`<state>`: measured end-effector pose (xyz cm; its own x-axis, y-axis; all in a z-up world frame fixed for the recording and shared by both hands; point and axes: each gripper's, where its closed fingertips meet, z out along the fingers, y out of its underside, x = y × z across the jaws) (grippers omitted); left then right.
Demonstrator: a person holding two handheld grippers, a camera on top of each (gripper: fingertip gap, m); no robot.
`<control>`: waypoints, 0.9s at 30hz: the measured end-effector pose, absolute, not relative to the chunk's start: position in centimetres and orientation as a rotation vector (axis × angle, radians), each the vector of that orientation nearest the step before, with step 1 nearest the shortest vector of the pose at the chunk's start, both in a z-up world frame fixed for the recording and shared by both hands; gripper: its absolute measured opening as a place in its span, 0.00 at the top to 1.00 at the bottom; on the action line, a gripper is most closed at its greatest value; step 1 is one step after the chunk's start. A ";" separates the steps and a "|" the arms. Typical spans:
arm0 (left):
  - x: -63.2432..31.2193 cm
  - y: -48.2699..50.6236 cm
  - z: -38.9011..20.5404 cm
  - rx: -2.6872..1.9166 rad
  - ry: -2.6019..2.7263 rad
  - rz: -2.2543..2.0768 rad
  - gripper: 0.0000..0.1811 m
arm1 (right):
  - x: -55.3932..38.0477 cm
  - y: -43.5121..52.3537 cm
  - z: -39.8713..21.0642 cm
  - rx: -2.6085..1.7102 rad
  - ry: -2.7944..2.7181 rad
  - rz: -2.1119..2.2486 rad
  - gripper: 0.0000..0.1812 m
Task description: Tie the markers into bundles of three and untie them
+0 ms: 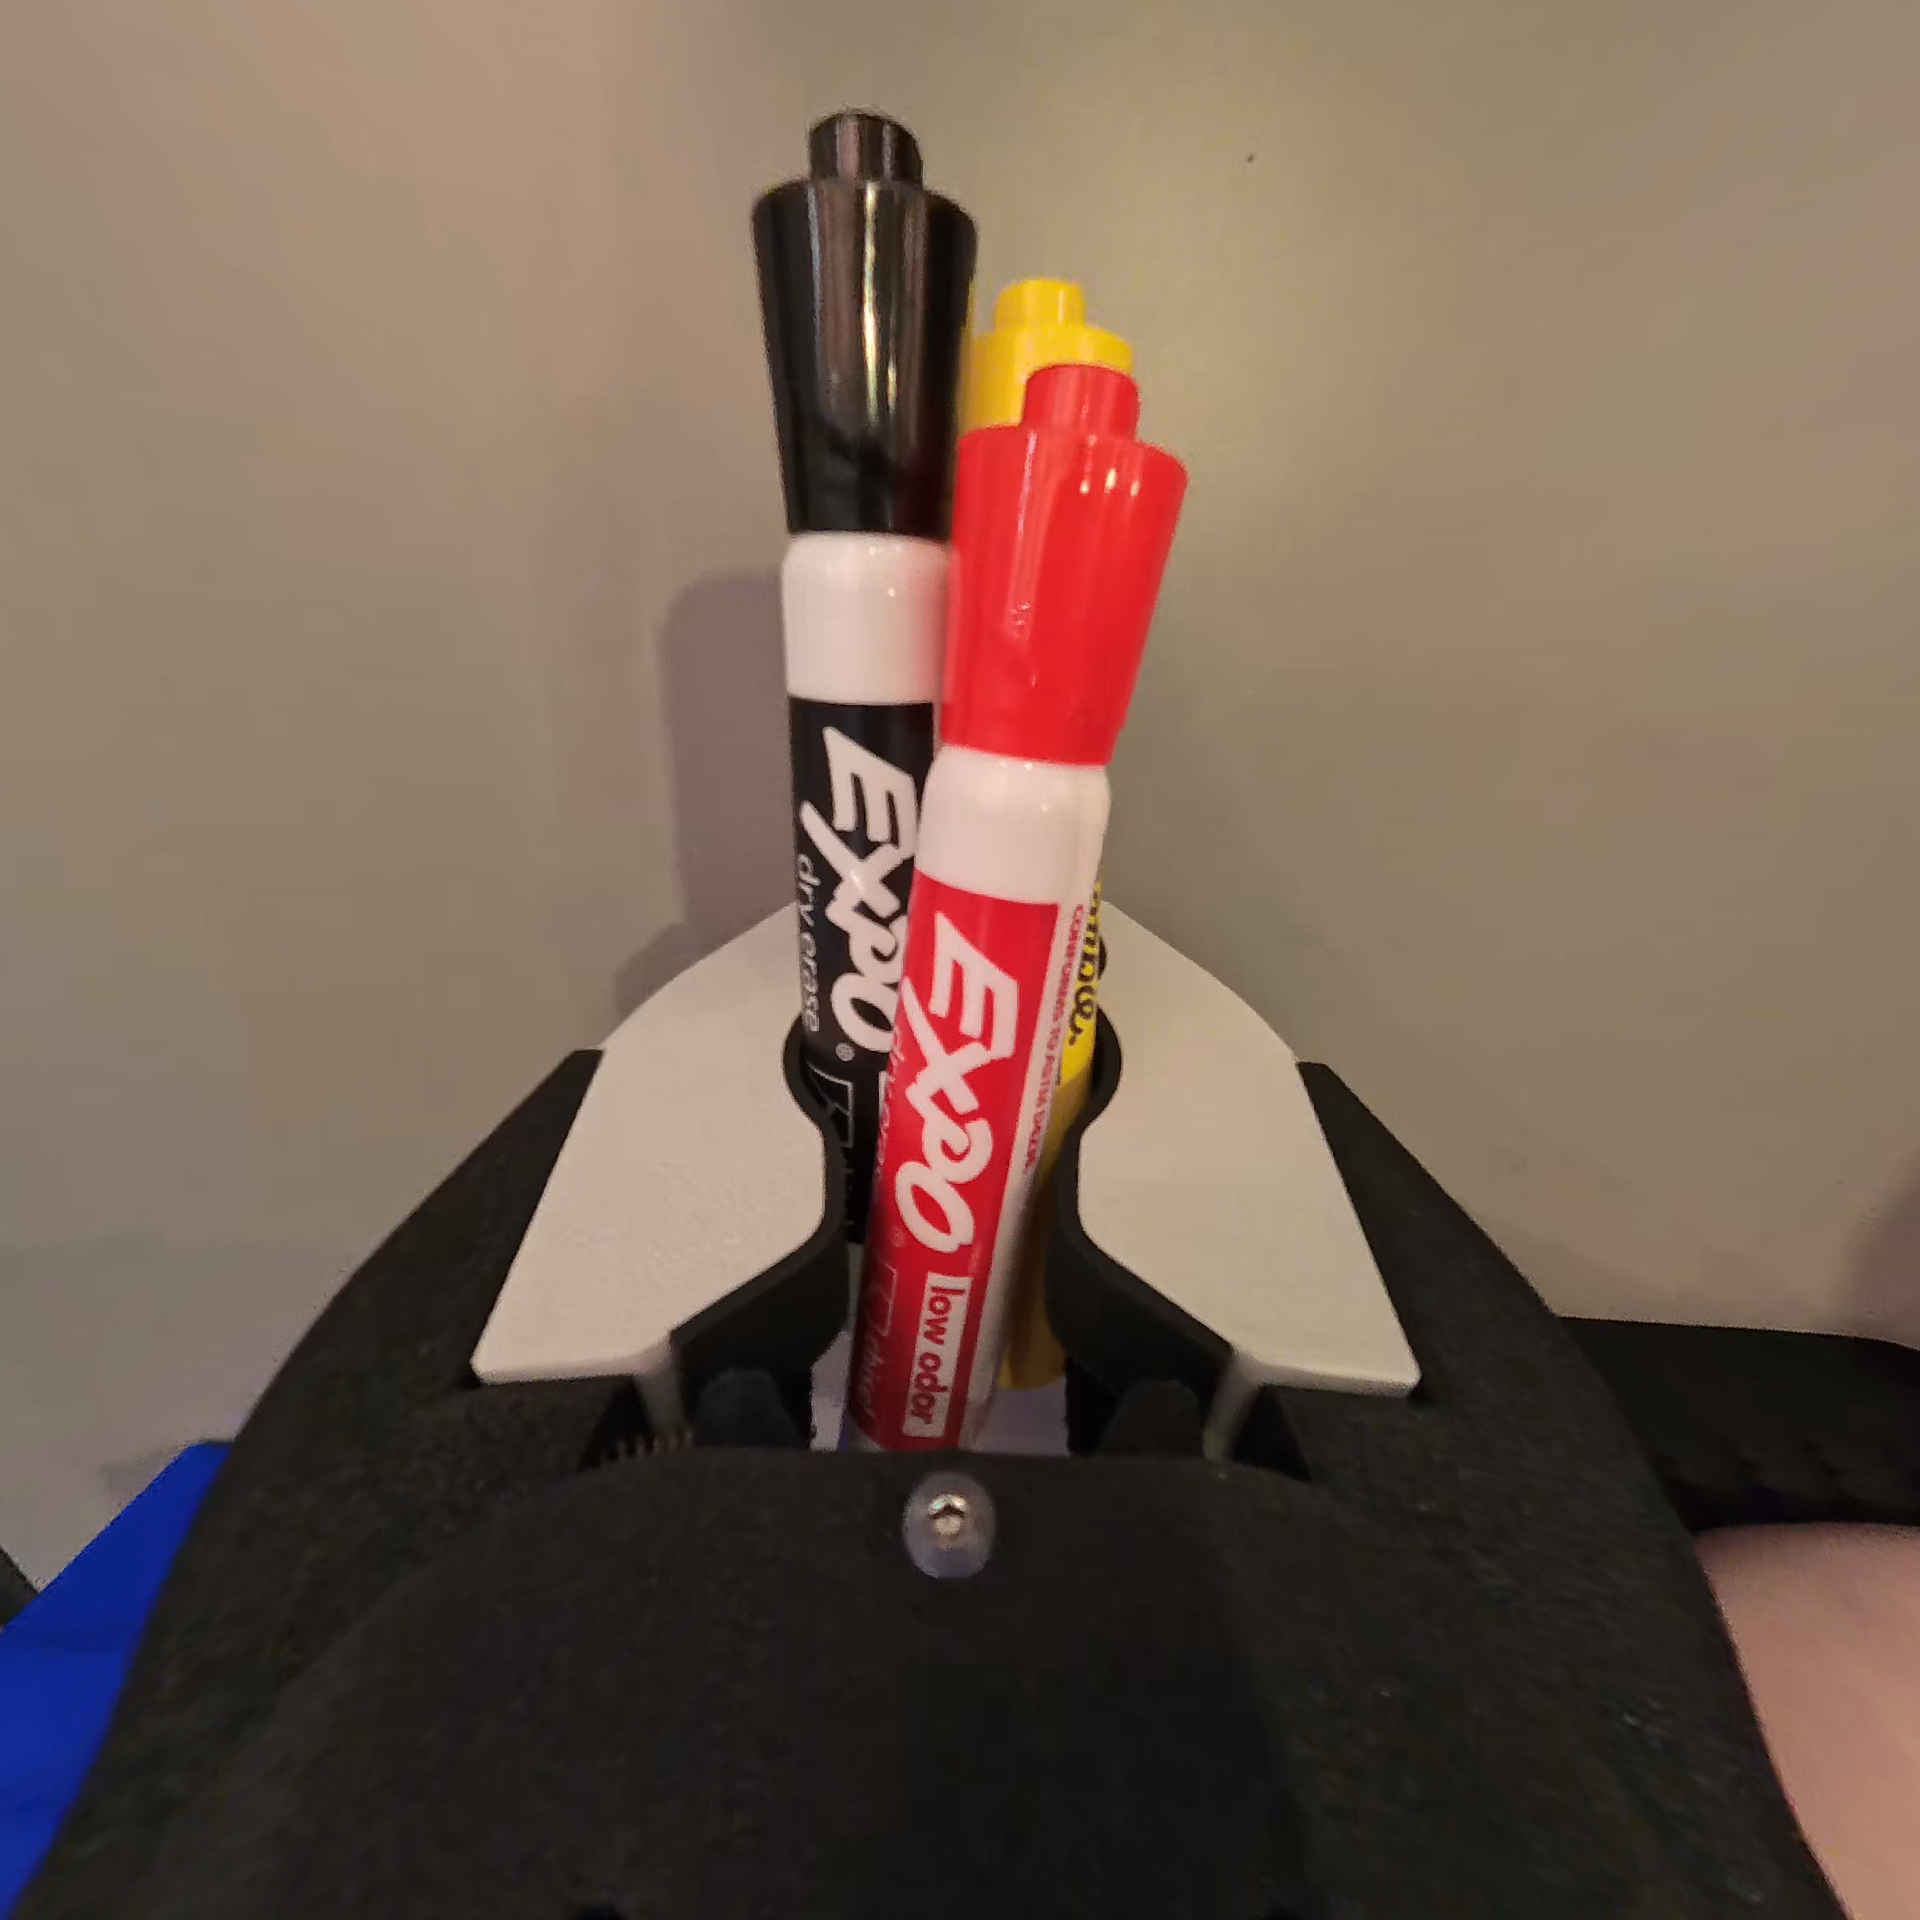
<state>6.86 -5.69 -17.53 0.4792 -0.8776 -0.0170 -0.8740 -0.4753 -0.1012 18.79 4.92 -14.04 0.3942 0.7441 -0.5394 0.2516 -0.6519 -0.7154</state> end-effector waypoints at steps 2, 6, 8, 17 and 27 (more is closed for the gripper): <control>6.6 -5.9 -17.9 -2.644 1.564 -0.056 0.77 | 19.0 5.1 -14.2 -2.119 -0.861 1.183 0.98; 6.5 -6.4 -18.2 -2.660 1.586 -0.069 0.77 | 19.2 4.9 -14.2 -2.105 -0.886 1.161 0.98; 6.5 -6.4 -18.2 -2.662 1.588 -0.068 0.77 | 19.3 4.9 -14.2 -2.099 -0.894 1.152 0.98; 4.2 -7.3 -18.1 -2.769 1.632 0.232 0.76 | 19.7 4.7 -13.8 -2.066 -0.930 1.131 0.98; 2.5 -8.3 -18.0 -2.970 1.841 0.326 0.77 | 20.5 4.9 -13.1 -2.027 -0.971 1.112 0.98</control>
<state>2.45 -8.29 -17.97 0.4513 -0.8916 0.0370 -0.8248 -0.4010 0.3986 20.52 4.85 -13.08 0.3740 0.8279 -0.4180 0.3029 -0.5350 -0.7887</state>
